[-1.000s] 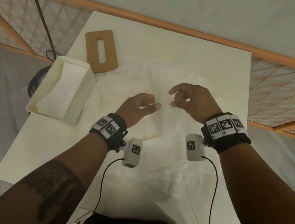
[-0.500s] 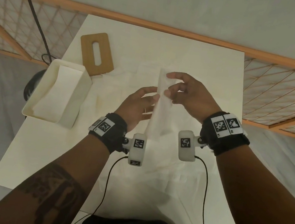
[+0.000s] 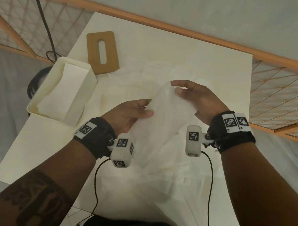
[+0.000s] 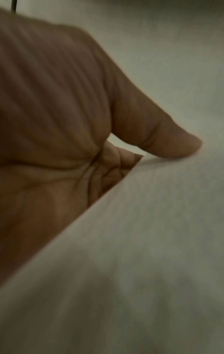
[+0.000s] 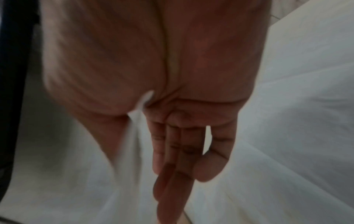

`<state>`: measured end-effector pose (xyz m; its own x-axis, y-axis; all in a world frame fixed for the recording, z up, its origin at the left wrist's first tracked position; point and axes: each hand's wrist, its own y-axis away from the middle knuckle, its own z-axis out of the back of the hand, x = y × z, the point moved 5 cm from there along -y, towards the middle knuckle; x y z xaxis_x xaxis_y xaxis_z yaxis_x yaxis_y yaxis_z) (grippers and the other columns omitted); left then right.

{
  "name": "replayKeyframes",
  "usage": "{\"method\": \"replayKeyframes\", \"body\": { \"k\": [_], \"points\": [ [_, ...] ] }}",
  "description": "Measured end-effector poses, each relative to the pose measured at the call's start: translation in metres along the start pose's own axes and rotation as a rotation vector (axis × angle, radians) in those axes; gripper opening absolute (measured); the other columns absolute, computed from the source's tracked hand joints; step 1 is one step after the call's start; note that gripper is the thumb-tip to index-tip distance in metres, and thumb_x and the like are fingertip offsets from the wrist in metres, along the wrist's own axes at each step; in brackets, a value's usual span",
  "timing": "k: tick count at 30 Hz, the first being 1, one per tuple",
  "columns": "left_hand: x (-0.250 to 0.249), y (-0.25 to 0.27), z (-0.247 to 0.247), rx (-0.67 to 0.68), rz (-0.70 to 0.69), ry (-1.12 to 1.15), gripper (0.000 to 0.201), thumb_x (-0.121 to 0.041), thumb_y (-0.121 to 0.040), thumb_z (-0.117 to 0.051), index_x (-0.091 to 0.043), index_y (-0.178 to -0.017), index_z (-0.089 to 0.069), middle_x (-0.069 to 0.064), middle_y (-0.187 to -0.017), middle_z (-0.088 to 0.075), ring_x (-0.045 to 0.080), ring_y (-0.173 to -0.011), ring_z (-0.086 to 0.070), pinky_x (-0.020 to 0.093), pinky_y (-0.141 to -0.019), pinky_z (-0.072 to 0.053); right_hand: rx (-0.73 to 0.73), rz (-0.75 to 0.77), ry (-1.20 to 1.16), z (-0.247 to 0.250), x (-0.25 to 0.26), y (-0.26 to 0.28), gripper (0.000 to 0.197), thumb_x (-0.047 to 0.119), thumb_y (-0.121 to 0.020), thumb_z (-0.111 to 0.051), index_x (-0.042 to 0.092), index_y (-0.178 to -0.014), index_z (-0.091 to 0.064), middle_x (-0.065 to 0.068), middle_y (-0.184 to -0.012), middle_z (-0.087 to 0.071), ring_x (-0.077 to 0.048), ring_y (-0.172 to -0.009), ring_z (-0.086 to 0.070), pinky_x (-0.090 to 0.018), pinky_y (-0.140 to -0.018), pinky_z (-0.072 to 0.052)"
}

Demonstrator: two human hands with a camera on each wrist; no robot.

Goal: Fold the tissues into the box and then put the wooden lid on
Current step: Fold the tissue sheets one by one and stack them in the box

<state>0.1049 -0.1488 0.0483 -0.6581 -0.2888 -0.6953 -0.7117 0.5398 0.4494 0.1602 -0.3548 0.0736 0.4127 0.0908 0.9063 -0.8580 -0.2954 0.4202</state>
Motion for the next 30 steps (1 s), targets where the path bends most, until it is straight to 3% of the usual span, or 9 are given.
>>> {"method": "replayKeyframes", "body": {
  "k": [3,7,11,13,16,22,25,28,30],
  "points": [
    [0.007,0.0,0.011,-0.059,0.035,-0.109,0.047,0.005,-0.081,-0.071,-0.008,-0.125,-0.062,0.014,-0.109,-0.075,0.028,-0.098,-0.072,0.035,-0.08,-0.06,0.007,0.004,0.005,0.004,-0.005,0.001,0.033,0.002,-0.099,-0.06,0.011,-0.13,-0.065,-0.014,-0.106,-0.07,-0.026,-0.095,-0.065,-0.033,-0.083,-0.053],
    [0.012,0.0,0.017,-0.105,0.025,-0.138,0.05,0.004,-0.075,-0.07,-0.012,-0.122,-0.064,0.012,-0.103,-0.077,0.024,-0.091,-0.075,0.035,-0.076,-0.061,-0.048,0.03,0.181,0.006,-0.01,0.005,0.025,0.001,-0.096,-0.059,0.018,-0.112,-0.068,-0.001,-0.101,-0.07,-0.023,-0.083,-0.052,-0.031,-0.07,-0.041],
    [0.013,0.003,0.02,-0.122,0.03,-0.217,0.049,0.006,-0.082,-0.071,-0.011,-0.127,-0.064,0.018,-0.113,-0.074,0.03,-0.101,-0.072,0.039,-0.083,-0.06,-0.106,0.014,0.469,0.0,-0.01,0.007,0.013,0.026,-0.099,-0.06,0.022,-0.095,-0.071,0.008,-0.1,-0.072,-0.011,-0.082,-0.065,-0.042,-0.089,-0.057],
    [0.011,0.003,0.019,-0.148,0.018,-0.299,0.047,0.007,-0.085,-0.072,-0.01,-0.128,-0.064,0.016,-0.112,-0.074,0.034,-0.104,-0.071,0.044,-0.089,-0.059,-0.117,-0.062,0.45,-0.001,-0.01,0.01,0.036,0.051,-0.098,-0.057,0.019,-0.099,-0.073,0.002,-0.103,-0.075,-0.02,-0.094,-0.071,-0.044,-0.097,-0.055],
    [0.005,0.003,0.019,-0.158,0.012,-0.438,0.046,-0.002,-0.082,-0.08,-0.014,-0.125,-0.067,0.014,-0.111,-0.075,0.039,-0.107,-0.07,0.05,-0.097,-0.055,-0.049,-0.057,0.523,-0.006,-0.006,0.014,0.051,0.069,-0.088,-0.063,0.019,-0.093,-0.073,0.004,-0.09,-0.074,-0.015,-0.081,-0.068,-0.027,-0.08,-0.052],
    [0.002,0.009,0.028,-0.263,0.096,-0.471,0.033,-0.035,-0.074,-0.089,-0.011,-0.092,-0.077,0.013,-0.106,-0.076,0.034,-0.102,-0.07,0.044,-0.1,-0.052,-0.194,0.01,0.137,0.004,-0.019,0.02,0.023,0.027,-0.095,-0.072,0.005,-0.094,-0.07,-0.005,-0.079,-0.07,-0.012,-0.06,-0.064,-0.021,-0.057,-0.049],
    [0.008,0.02,0.036,-0.367,0.103,-0.143,0.022,-0.023,-0.09,-0.074,-0.003,-0.101,-0.073,0.014,-0.111,-0.073,0.032,-0.103,-0.069,0.042,-0.086,-0.06,-0.189,-0.035,-0.034,0.011,-0.034,0.024,0.016,0.014,-0.098,-0.065,0.001,-0.107,-0.069,-0.012,-0.093,-0.073,-0.02,-0.076,-0.071,-0.028,-0.068,-0.058],
    [0.014,0.028,0.04,-0.475,0.088,0.019,0.028,-0.028,-0.093,-0.072,-0.007,-0.111,-0.073,0.012,-0.098,-0.078,0.025,-0.076,-0.076,0.032,-0.058,-0.06,-0.06,-0.048,-0.071,0.008,-0.044,0.028,0.024,0.005,-0.094,-0.068,0.006,-0.119,-0.066,-0.018,-0.111,-0.074,-0.025,-0.095,-0.071,-0.033,-0.084,-0.057],
    [0.018,0.028,0.044,-0.527,0.071,-0.005,0.027,-0.034,-0.091,-0.074,-0.012,-0.107,-0.074,0.005,-0.087,-0.078,0.018,-0.067,-0.074,0.026,-0.054,-0.058,-0.021,-0.051,-0.028,0.006,-0.049,0.03,0.036,0.001,-0.09,-0.072,0.006,-0.125,-0.064,-0.02,-0.118,-0.072,-0.029,-0.105,-0.071,-0.039,-0.093,-0.055]
  ]
}}
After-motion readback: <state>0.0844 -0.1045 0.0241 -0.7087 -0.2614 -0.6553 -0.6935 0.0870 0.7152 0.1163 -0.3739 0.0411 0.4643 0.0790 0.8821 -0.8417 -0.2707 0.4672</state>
